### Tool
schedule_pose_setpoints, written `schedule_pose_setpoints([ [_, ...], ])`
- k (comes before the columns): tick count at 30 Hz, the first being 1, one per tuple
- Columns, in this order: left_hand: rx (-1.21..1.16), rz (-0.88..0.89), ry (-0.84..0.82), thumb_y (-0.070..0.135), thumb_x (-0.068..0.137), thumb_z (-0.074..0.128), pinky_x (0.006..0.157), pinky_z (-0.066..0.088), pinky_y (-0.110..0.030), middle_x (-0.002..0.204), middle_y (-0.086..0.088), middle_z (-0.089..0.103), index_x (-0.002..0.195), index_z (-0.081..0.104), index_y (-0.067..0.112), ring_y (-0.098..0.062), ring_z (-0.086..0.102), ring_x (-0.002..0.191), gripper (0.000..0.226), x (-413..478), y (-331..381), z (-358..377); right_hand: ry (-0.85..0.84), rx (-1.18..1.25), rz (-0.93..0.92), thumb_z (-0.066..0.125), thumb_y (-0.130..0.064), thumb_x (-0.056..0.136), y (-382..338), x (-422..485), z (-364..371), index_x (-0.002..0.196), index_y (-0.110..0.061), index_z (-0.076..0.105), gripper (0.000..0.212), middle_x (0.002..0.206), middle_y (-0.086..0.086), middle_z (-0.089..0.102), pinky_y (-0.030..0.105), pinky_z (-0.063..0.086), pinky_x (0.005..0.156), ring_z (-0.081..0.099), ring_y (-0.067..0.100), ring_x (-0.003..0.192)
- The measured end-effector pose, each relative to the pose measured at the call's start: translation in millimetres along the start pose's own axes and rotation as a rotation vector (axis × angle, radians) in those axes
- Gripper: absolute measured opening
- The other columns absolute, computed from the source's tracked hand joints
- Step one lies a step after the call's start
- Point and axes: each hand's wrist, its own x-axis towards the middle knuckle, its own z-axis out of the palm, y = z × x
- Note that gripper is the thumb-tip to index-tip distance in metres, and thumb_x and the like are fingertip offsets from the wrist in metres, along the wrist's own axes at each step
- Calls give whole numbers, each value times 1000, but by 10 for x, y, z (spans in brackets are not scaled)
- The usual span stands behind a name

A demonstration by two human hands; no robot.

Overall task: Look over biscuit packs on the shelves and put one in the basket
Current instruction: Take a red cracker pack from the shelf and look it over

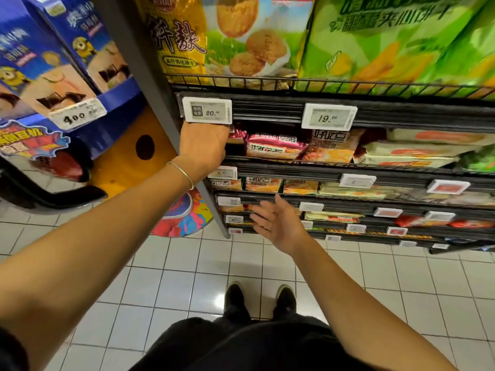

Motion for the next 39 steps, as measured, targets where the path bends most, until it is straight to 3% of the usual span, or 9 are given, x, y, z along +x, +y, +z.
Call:
schedule_pose_setpoints([
  [7,-63,63,226,3,89,67,75,45,-46,99,-18,66,131,61,10,-43,63,91,43,-235,2,154,-115,261,-216,55,-52,103,-610,81,358,129,-12,56,48,124,12,74,47,54,106,73,28,114],
  [11,-113,143,429,7,98,59,79,40,-45,106,-10,70,131,66,13,-36,64,95,34,-344,-91,301,-83,265,-268,57,-46,104,-932,44,507,133,-3,52,51,131,18,69,46,50,110,69,31,121],
  [17,-154,232,519,20,101,64,93,42,-45,121,-5,71,135,67,20,-30,62,108,35,-425,-19,182,-77,153,-295,39,-48,110,-1090,80,544,151,-7,43,58,147,14,60,48,33,123,58,26,135],
  [20,-343,242,457,30,103,62,98,44,-42,127,-6,65,145,57,18,-27,59,114,44,-621,53,110,-86,70,-294,36,-53,109,-1017,89,466,142,-12,54,56,140,10,67,51,32,122,56,28,138],
  [23,-670,83,371,41,109,53,82,53,-32,122,4,62,146,53,24,-14,61,106,41,-794,137,132,-176,40,-266,36,-60,106,-897,32,366,127,-16,72,60,136,17,67,53,40,115,58,38,134],
  [27,-1295,-206,113,43,107,56,81,63,-34,111,14,74,125,67,38,-5,71,102,22,-922,294,263,-313,89,-147,41,-71,100,-678,-64,281,145,-17,61,73,146,17,61,58,37,117,57,37,136],
  [31,-1552,-501,30,29,106,61,81,65,-43,97,2,79,103,72,30,-19,77,92,11,-988,444,322,-276,78,-189,44,-69,100,-527,-199,208,143,-12,62,74,143,18,63,62,40,115,60,40,132],
  [35,-1678,-753,-109,34,105,61,68,65,-33,90,4,81,102,72,25,-21,78,87,15,-1092,518,303,-143,-251,-273,65,-38,101,-420,-380,227,136,-18,62,40,132,13,71,55,55,103,71,33,118],
  [39,-1873,-768,-313,35,107,56,95,60,-51,111,-9,79,125,69,15,-33,76,107,30,-1249,469,262,-13,-217,-351,72,-9,95,-361,-562,238,126,-17,63,34,116,10,78,51,62,89,77,31,104],
])
